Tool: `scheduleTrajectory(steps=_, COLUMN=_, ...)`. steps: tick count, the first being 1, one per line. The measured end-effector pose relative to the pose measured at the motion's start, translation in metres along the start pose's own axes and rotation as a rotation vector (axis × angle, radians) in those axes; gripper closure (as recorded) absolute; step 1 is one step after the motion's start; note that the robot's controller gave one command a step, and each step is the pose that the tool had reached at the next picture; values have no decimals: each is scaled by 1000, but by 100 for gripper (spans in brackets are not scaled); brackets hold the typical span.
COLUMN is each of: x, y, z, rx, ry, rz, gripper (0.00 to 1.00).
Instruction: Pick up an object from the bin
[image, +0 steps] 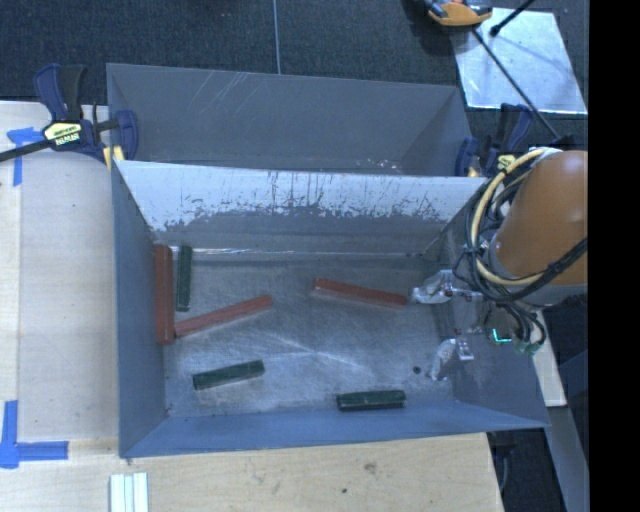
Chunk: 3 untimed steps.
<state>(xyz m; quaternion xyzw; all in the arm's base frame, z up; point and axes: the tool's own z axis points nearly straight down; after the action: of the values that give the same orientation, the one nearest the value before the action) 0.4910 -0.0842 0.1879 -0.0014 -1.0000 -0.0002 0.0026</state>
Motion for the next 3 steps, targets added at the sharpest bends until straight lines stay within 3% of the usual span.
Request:
scheduleTrajectory(steps=1, x=-2, y=0, z=-4, rx=1, ry=-8, rz=-3, gripper=0)
scheduleTrajectory(steps=2, x=-47, y=43, z=23, rx=3, ry=-14, rz=7, gripper=0)
scheduleTrajectory(steps=3, x=-85, y=55, z=109, rx=1, ry=-36, rz=-34, gripper=100)
